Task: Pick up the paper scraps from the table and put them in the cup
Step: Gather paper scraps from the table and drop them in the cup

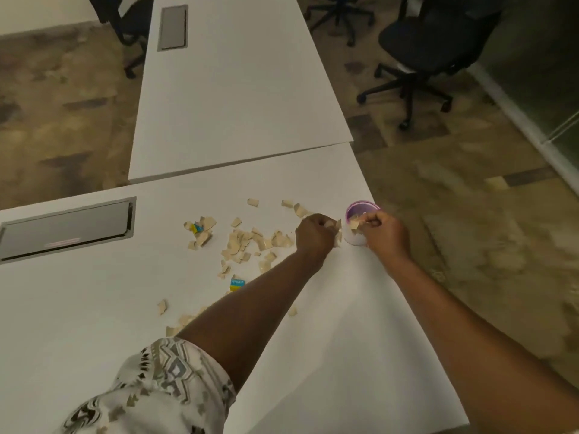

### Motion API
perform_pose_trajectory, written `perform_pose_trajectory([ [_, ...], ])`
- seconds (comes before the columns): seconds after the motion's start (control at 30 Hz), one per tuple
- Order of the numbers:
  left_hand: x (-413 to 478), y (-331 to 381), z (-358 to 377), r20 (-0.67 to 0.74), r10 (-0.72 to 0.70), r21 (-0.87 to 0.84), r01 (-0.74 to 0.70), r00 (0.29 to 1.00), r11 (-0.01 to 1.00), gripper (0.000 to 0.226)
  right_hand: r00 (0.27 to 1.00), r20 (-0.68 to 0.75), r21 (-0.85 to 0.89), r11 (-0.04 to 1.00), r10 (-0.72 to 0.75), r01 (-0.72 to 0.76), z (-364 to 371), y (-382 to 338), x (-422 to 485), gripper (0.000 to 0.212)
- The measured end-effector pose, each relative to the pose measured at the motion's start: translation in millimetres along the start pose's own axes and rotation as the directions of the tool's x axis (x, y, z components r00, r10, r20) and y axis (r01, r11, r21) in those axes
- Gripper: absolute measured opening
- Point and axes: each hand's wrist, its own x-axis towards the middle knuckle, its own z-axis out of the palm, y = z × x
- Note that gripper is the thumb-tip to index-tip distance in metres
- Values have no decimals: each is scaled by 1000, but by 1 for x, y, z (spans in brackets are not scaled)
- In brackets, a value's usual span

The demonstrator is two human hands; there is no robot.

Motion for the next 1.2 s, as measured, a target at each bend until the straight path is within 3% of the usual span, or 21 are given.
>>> perform_pose_trajectory([
  [0.4,37,43,55,-15,27,122,-25,1000,992,16,1000,10,-189,982,25,-23,-10,0,44,18],
  [0.63,46,50,64,31,-31,64,29,999,998,26,998,56,-206,979,9,2,-15,3,49,18],
  [0.73,46,53,64,48,-38,51,35,998,998,36,999,33,-183,983,18,-12,-18,2,47,7],
  [1.0,24,47,30,67,-7,12,6,998,1000,44,995,-31,-164,982,-95,89,-5,-5,17,14],
  [1.2,-6,4,-31,28,-32,36,31,999,999,40,978,148,-103,982,-144,160,31,2,-34,14],
])
